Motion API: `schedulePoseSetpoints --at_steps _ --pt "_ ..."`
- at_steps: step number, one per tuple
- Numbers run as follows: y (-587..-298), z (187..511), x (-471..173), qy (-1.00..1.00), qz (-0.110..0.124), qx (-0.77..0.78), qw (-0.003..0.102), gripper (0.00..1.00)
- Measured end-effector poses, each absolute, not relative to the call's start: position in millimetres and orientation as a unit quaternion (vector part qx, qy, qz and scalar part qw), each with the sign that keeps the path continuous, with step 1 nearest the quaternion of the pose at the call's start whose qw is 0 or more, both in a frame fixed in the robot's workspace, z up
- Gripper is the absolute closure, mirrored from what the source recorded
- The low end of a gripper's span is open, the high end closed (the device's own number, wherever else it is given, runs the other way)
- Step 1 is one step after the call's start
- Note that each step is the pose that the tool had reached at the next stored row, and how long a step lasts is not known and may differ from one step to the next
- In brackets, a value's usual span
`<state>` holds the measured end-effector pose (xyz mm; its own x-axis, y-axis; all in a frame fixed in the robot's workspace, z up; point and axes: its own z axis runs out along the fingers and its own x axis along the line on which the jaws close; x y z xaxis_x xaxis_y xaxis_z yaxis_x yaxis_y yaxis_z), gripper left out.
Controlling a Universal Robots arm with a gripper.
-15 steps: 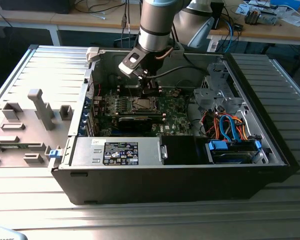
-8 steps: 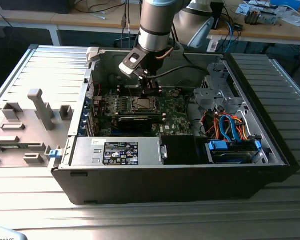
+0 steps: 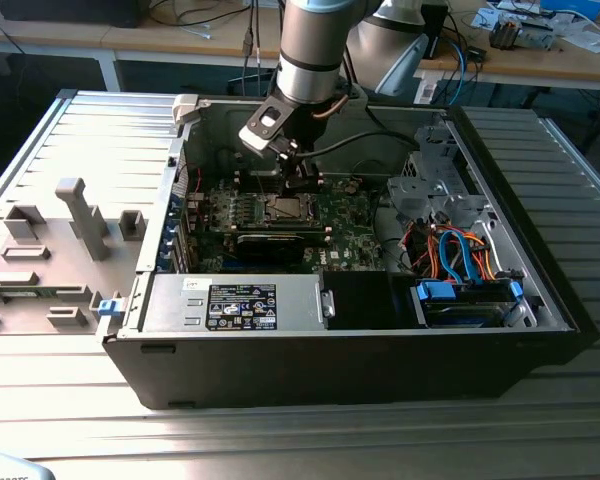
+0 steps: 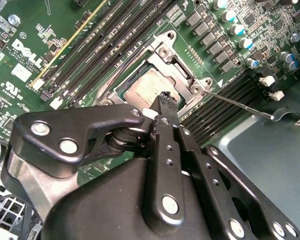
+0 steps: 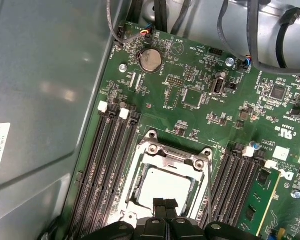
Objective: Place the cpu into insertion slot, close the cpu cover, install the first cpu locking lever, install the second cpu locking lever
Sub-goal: 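Install the first cpu locking lever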
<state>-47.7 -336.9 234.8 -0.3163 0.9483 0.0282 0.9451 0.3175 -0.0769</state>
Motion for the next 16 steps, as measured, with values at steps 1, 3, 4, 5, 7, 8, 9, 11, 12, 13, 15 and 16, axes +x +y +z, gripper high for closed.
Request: schedulePoseSetpoints --at_steps 1,3,4,5,7,8,9,11,12,13,15,16 --pt "-336.9 234.8 -47.7 -0.811 0.023 -0.583 0.034 0.89" --pt "-336.9 234.8 -47.7 -0.813 0.023 -0.581 0.034 0.89" --pt "-336.9 234.8 -47.7 -0.813 0.023 -0.581 0.034 0.89" --pt "-336.9 234.8 -47.7 -0.814 0.023 -0.58 0.034 0.89" --pt "-336.9 234.8 -47.7 -0.815 0.023 -0.578 0.034 0.89" --pt "-336.9 234.8 -47.8 -0.816 0.023 -0.577 0.034 0.89" --pt "-336.9 234.8 -47.7 -0.817 0.023 -0.576 0.034 0.89" --pt "-336.9 234.8 -47.8 -0.818 0.023 -0.574 0.034 0.89" --pt "-336.9 234.8 -47.7 -0.819 0.023 -0.573 0.034 0.89" --pt "-336.9 234.8 -47.7 -0.819 0.023 -0.572 0.034 0.89" --pt "-336.9 234.8 -47.7 -0.82 0.023 -0.57 0.034 0.89" --pt "-336.9 234.8 -47.7 -0.821 0.024 -0.569 0.034 0.89"
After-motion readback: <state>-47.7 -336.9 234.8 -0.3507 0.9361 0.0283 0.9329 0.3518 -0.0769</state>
